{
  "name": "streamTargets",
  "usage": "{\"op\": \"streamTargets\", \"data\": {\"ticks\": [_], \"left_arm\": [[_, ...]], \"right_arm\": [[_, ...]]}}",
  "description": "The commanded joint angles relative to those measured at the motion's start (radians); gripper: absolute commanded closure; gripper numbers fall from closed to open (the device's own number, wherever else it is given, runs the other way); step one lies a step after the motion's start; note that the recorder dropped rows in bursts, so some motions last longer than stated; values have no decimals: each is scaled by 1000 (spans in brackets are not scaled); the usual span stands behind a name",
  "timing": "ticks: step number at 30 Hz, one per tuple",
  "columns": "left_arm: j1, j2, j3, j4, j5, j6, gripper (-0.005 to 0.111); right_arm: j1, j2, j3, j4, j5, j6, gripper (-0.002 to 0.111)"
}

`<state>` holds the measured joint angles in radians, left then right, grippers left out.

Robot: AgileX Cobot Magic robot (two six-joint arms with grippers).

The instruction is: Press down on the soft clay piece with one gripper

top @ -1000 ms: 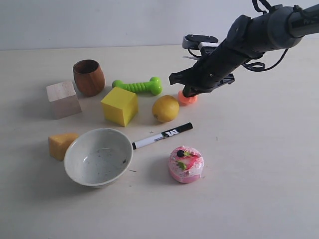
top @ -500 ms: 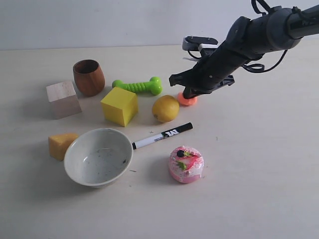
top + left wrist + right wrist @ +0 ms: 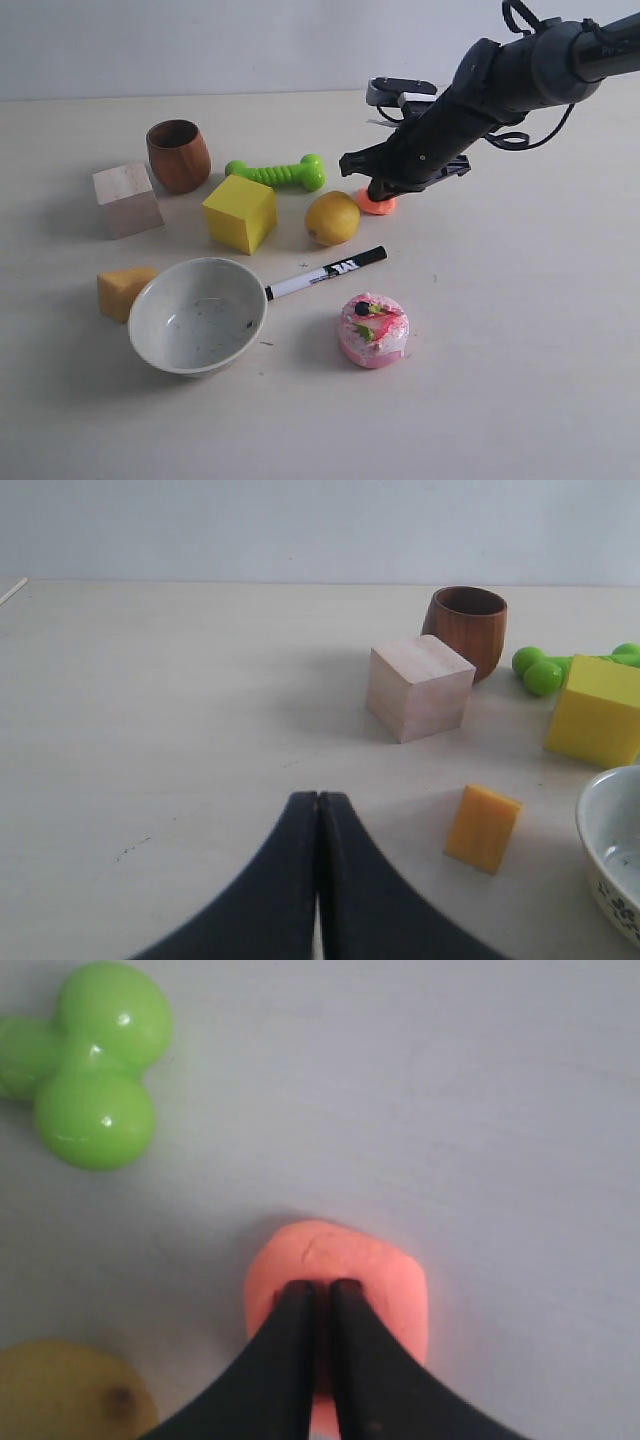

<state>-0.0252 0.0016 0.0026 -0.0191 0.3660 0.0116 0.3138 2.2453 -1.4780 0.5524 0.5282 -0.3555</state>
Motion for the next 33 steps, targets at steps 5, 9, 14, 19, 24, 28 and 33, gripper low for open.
{"op": "streamTargets", "data": {"ticks": [5, 9, 14, 19, 24, 28, 33], "left_arm": [[-5, -2, -3, -3, -11, 0, 107], [-5, -2, -3, -3, -11, 0, 107], [-5, -2, -3, -3, -11, 0, 107], [-5, -2, -3, -3, -11, 0, 107], [-5, -2, -3, -3, -11, 0, 107], [-5, -2, -3, -3, -11, 0, 107], [-5, -2, -3, -3, -11, 0, 107]], "right_arm": [[-1, 4, 5, 25, 7, 1, 91], [-1, 4, 5, 25, -1, 1, 94], [-1, 4, 5, 25, -1, -1, 102], [-1, 2, 5, 25, -5, -3, 103], [-1, -11, 5, 25, -5, -11, 103], [-1, -20, 5, 25, -9, -11, 103], [-1, -19, 5, 25, -5, -11, 103]]}}
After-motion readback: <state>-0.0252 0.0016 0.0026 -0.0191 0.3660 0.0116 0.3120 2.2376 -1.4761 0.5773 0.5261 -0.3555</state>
